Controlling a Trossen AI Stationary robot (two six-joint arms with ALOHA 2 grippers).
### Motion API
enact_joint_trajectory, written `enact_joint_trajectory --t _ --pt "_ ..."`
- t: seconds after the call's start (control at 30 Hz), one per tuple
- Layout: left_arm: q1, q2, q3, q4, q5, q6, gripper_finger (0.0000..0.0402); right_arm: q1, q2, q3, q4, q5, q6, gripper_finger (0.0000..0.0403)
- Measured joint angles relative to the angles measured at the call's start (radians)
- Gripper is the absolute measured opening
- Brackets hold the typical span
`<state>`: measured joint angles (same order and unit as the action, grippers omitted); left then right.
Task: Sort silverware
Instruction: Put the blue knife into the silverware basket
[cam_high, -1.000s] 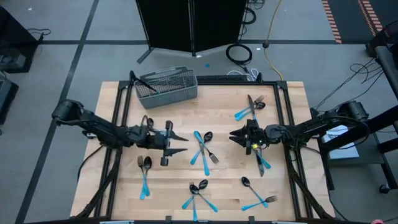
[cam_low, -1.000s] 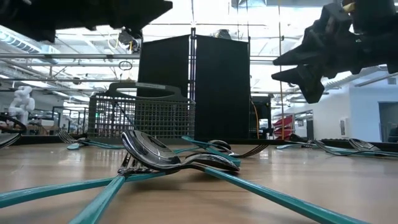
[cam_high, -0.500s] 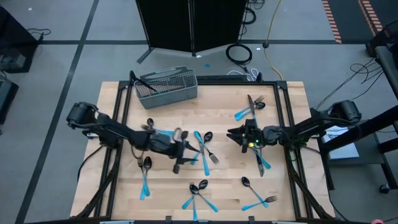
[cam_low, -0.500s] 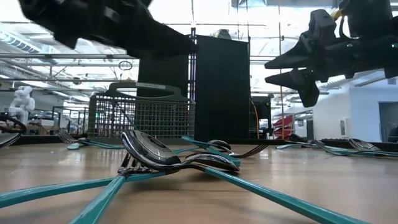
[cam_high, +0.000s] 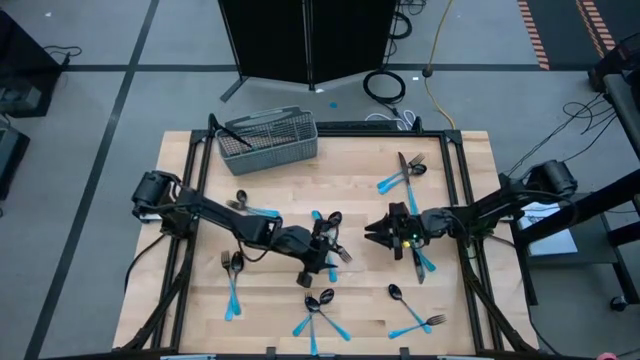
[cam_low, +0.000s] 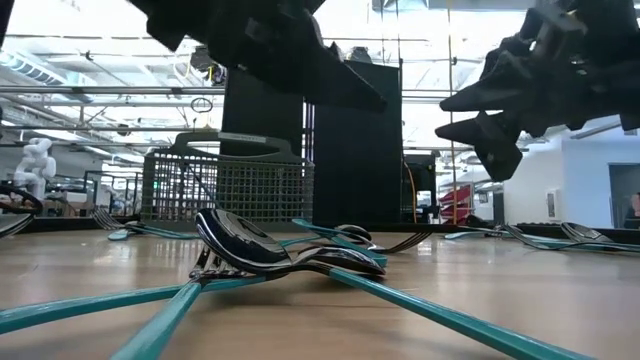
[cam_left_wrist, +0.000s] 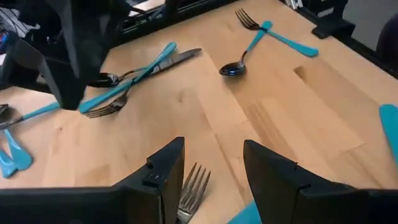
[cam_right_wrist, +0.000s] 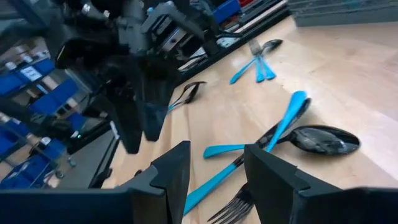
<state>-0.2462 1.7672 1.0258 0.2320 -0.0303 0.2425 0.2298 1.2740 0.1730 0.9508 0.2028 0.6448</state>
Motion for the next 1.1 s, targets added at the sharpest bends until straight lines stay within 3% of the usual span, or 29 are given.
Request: enact_joint_trajectory --t 0.3,0.47,0.53,0.6,0.7,0.83,0.9,1.0,1.1 --pt "0.032 -0.012 0.07 0.015 0.002 0.017 0.016 0.008 -0.015 0.0 -0.015 -0.026 0.022 0.0144" --pt "0.043 -0.126 0.047 -0.024 -0.025 0.029 0.016 -0.025 -0.1 0.0 -0.041 -0.072 0.025 0.0144" --pt "0.043 -0.178 0.019 -0.021 -0.074 0.028 0.016 -0.042 -0.156 0.012 -0.13 -0.076 0.025 0.0144" --pt "0.043 -0.238 -0.032 -0.036 -0.127 0.029 0.016 -0.066 -0.214 0.055 -0.295 -0.075 0.024 0.0144" --pt "0.043 -0.326 -0.119 0.011 -0.184 0.026 0.016 -0.111 -0.288 0.182 -0.705 -0.071 0.024 0.0144" --pt "0.047 -0.409 -0.265 0.234 -0.197 0.039 0.016 -0.16 -0.286 0.437 -1.302 -0.01 0.071 0.0144" --pt "0.052 -0.429 -0.328 0.357 -0.195 0.063 0.016 -0.173 -0.249 0.547 -1.521 -0.004 0.132 0.0144" --pt "0.059 -0.454 -0.395 0.465 -0.187 0.078 0.016 -0.176 -0.187 0.652 -1.76 -0.027 0.256 0.0144" --pt "0.068 -0.454 -0.403 0.463 -0.183 0.078 0.016 -0.165 -0.122 0.671 -1.9 -0.04 0.387 0.0144"
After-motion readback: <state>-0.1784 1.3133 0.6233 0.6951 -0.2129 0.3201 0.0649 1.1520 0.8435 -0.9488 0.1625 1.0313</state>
